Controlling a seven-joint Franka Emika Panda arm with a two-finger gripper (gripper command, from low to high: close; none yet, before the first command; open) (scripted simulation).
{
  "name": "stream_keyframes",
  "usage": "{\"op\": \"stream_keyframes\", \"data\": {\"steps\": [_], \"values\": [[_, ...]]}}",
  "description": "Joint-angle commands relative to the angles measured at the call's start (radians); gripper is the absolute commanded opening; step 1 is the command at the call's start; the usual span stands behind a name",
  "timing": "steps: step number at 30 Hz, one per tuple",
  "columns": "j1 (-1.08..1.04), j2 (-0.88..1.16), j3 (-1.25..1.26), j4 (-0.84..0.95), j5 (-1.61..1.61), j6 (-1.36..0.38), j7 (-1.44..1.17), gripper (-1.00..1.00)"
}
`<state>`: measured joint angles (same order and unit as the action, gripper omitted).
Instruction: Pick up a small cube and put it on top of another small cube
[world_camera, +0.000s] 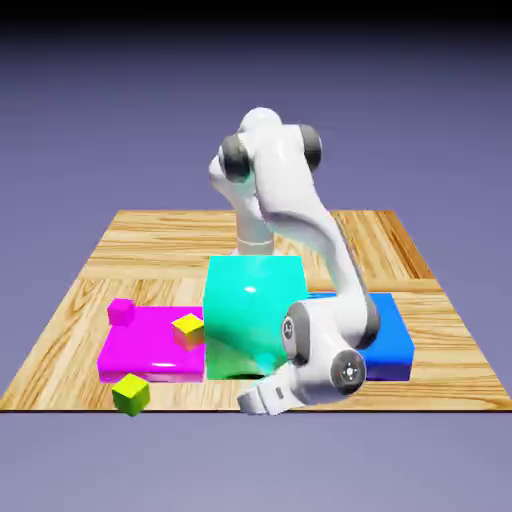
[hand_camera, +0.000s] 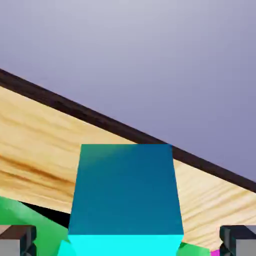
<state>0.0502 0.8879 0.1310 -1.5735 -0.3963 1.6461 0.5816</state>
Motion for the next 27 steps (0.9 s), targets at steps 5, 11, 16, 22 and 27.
{"op": "stream_keyframes", "data": {"steps": [5, 11, 16, 22, 27], "values": [[0.021, -0.007, 0.008, 0.109, 0.016, -0.113, -0.021, -1.0], [0.0, -0.156, -0.166, -0.005, -0.059, -0.228, 0.054, -1.0], [-0.026, -0.337, -0.275, -0.121, -0.015, -0.273, 0.182, -1.0], [-0.07, -0.508, -0.459, -0.285, 0.233, -0.27, 0.344, -1.0], [-0.09, -0.509, -0.54, -0.342, 0.451, -0.221, 0.388, -1.0]]}}
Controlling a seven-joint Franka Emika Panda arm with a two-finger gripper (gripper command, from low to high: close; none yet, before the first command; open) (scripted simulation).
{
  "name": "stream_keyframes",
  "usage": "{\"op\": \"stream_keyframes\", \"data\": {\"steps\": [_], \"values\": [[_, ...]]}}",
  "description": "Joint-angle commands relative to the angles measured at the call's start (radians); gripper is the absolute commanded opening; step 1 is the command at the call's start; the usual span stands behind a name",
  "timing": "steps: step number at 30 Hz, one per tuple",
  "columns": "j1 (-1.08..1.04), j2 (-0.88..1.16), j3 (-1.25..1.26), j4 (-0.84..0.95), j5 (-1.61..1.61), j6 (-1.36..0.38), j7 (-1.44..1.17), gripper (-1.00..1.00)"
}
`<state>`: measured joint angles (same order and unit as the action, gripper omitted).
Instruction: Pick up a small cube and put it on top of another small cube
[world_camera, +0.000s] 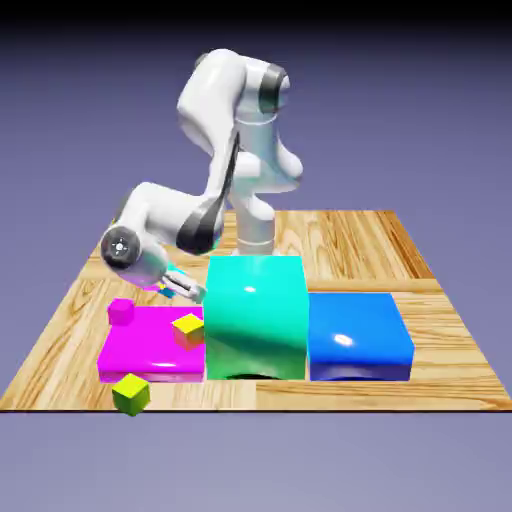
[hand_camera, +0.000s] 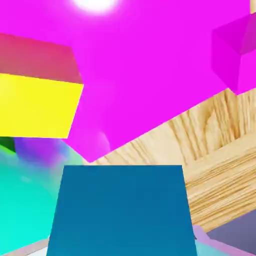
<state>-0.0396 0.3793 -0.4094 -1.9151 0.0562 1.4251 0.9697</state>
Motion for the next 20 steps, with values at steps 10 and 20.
{"op": "stream_keyframes", "data": {"steps": [10, 20], "values": [[-0.04, -0.001, -0.163, -0.112, 0.433, 0.097, 0.087, -1.0], [-0.019, 0.013, -0.136, -0.199, 0.551, 0.215, 0.077, 1.0]]}}
